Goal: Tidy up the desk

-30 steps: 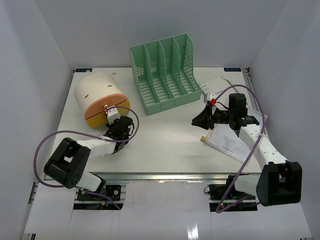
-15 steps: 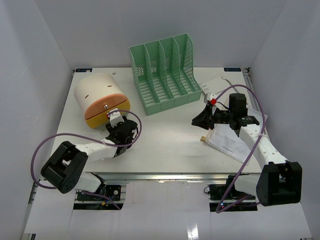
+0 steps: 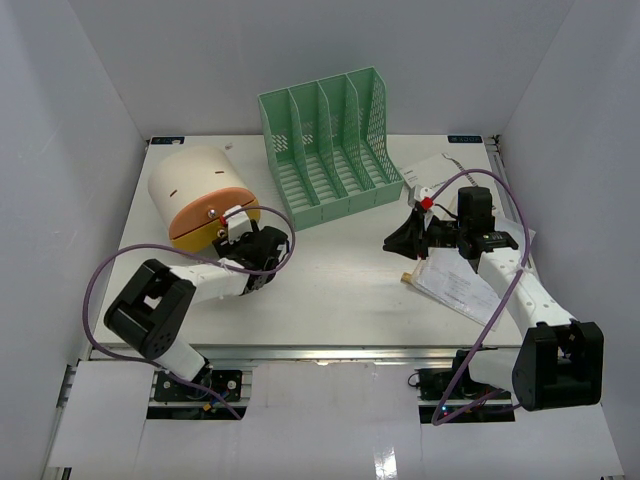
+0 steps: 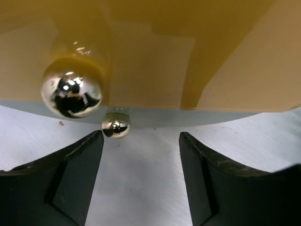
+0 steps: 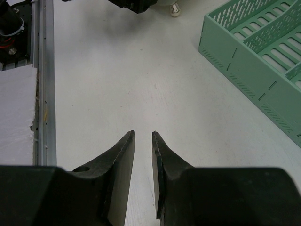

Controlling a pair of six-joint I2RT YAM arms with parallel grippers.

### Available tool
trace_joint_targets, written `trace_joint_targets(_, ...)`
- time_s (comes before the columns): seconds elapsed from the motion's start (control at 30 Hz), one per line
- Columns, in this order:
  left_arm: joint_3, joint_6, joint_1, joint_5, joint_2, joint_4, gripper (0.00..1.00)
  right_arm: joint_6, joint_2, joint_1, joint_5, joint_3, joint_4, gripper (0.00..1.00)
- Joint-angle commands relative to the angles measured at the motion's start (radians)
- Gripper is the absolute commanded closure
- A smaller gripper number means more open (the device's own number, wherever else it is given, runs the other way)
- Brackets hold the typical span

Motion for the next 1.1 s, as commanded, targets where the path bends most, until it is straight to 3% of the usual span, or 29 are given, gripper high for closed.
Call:
trace_joint_targets(0.0,0.044,0.015,0.039,-0.013,0.019,-0.016,0.30,0.008,0.006,-0.009,-0.021,-0.005,0.018,0.72)
trace_joint_targets(0.3,0.042,-0.004,0.067,0.040,0.042,0.024,0.55,0.008,0.006,-0.017,-0.024,-0.004,0.016,0.72)
trace_joint_targets(0.57,0.003,-0.023,0.049,0.104,-0.002,0.046,0.88,0.007,0.009,-0.020,-0.027,-0.004,0.017,0.72)
trace_joint_targets(0.83,-0.014,-0.139,-0.112,0.071,-0.019,-0.013,0.93,0.006,0.008,-0.020,-0.024,-0.004,0.016,0.72)
trace_joint_targets(1.07,-0.002,-0.372,-0.241,0.066,0.027,-0.184,0.94,0.007,0.006,-0.023,-0.028,-0.004,0.016,0.72)
